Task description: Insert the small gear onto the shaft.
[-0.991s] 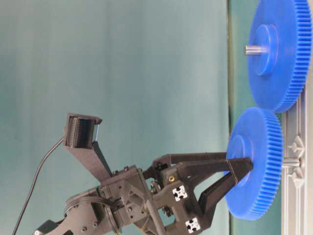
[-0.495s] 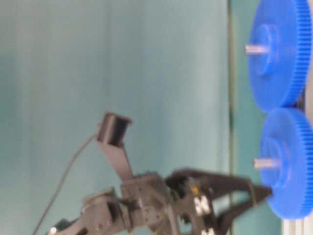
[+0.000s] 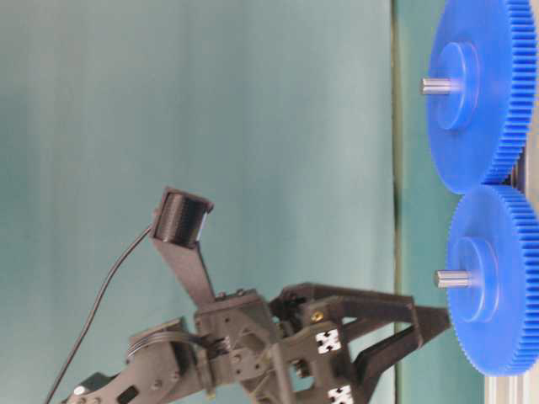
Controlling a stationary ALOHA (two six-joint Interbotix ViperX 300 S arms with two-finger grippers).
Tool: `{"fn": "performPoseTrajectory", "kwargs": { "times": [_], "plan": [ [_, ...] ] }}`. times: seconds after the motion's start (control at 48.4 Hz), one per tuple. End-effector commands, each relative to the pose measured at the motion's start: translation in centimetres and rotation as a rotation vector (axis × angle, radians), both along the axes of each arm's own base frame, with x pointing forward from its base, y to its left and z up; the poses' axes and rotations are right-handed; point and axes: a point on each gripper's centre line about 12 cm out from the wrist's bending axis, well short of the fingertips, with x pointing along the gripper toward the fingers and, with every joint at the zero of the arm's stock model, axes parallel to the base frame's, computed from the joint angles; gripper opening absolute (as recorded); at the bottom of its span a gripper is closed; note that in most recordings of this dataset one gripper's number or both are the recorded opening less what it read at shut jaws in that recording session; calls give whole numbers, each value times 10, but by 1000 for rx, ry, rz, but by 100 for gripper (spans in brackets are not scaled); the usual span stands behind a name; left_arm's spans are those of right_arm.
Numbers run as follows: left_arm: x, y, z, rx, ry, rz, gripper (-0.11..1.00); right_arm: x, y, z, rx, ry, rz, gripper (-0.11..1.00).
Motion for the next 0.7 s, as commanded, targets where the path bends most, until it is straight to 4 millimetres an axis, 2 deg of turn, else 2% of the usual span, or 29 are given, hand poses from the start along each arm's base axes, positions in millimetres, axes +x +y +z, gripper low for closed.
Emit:
{"fn": "performPoseTrajectory", "kwargs": {
  "times": [0.0, 0.33, 0.578, 0.681],
  "plan": [
    [-6, -1, 26, 5, -49, 4, 81, 2, 1, 6, 12, -17, -2, 6],
    [-56, -16, 65, -9, -150, 18, 81, 2, 0, 4, 12, -16, -4, 6],
    [-90, -42, 60, -41, -156, -10, 81, -1, 0, 2, 12, -17, -4, 6],
    [-97, -47, 67, -57, -200, -5, 81, -4, 0, 3, 13, -30, -4, 6]
  ]
}}
